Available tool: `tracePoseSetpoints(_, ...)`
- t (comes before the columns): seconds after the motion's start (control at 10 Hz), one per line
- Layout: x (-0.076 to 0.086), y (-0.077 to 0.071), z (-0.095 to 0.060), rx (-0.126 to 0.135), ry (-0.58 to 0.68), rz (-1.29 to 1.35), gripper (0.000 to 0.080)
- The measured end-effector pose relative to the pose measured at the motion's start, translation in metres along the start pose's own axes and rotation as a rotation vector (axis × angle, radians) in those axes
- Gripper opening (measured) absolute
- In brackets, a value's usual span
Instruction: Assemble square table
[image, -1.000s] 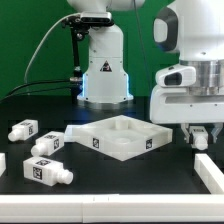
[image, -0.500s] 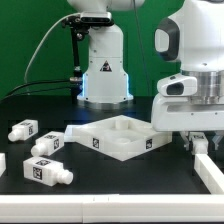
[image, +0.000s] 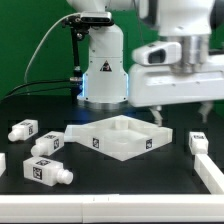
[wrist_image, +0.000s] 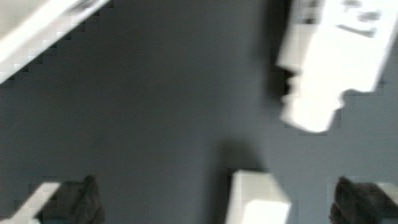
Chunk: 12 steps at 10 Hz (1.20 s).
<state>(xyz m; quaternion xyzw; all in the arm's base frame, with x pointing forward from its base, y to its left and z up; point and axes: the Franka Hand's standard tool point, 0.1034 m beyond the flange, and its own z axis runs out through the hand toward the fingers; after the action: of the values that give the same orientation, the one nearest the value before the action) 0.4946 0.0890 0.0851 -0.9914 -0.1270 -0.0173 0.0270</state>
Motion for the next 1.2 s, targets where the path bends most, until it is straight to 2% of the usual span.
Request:
tracePoseSetpoints(0.1, 0.000, 0.014, -0.003, -0.011, 0.036, -0.098, 0.0647)
tracePoseSetpoints(0.2, -0.005, 0.020, 0.000, -0.019, 0.049, -0.144, 0.0649)
tracePoseSetpoints(0.5, -0.006, 0.017, 0.002, -0.015, 0.041, -0.116, 0.0649)
tracePoseSetpoints(0.6, -0.010, 0.022, 0.003, -0.017, 0.035, -0.180, 0.0649)
tracePoseSetpoints(0.7, -0.028, 0.045, 0.009, -0.017, 0.013, -0.278, 0.0649)
tracePoseSetpoints(0.8, -0.045, 0.077, 0.012, -0.009, -0.003, -0.343, 0.0649)
tracePoseSetpoints(0.9, -0.062, 0.103, 0.021, -0.019, 0.002, -0.444, 0.0649)
tracePoseSetpoints(1.0, -0.082, 0.121, 0.038, -0.009, -0.012, -0.450, 0.0649)
tracePoseSetpoints(1.1, -0.088, 0.115, 0.050, 0.023, -0.038, -0.371, 0.0649)
tracePoseSetpoints(1.2, -0.085, 0.114, 0.049, 0.024, -0.036, -0.379, 0.0649)
